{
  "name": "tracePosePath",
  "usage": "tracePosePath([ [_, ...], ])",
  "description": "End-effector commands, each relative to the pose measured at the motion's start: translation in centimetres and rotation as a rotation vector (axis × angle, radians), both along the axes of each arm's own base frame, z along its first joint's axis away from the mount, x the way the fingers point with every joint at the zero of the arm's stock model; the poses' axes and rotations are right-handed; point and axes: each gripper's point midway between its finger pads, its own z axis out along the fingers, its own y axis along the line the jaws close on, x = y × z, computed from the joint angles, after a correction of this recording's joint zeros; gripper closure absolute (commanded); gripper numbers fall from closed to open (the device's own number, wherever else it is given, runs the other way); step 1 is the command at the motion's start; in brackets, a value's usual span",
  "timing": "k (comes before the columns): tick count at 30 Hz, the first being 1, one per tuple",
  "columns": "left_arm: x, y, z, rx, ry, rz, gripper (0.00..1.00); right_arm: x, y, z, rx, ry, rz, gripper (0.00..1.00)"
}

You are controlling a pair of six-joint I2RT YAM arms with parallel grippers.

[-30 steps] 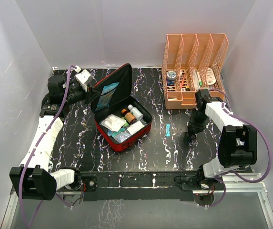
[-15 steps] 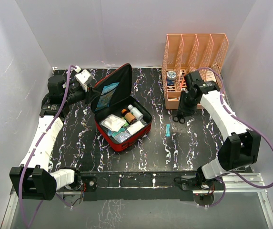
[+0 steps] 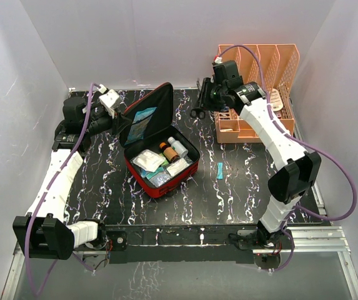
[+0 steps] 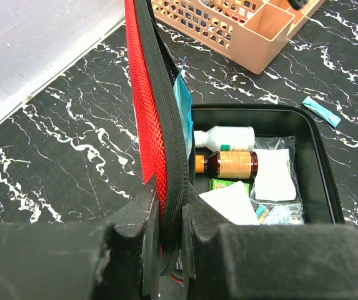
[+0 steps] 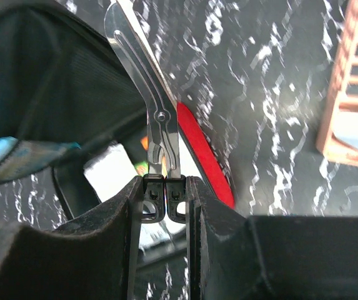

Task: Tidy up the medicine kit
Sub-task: Place the scissors in the medicine pouch.

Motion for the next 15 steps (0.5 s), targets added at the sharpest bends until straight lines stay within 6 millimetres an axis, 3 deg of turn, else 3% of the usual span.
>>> tracePosePath([
  [1, -0.7, -0.6, -0.1, -0.011, 0.054, -0.031, 1.0, 4.1, 4.3, 6.1, 0.145, -0.286, 0.058, 1.0],
  [8, -0.5, -0.6, -0.2, 0.001, 0.064, -0.037, 1.0, 5.7, 10.0, 9.7, 0.276, -0.53, 0.161, 1.0],
  [15, -0.3, -0.6, -0.1, 0.008, 0.065, -0.048, 1.0, 6.0, 13.7, 12.0, 0.378, -0.679, 0.246, 1.0],
])
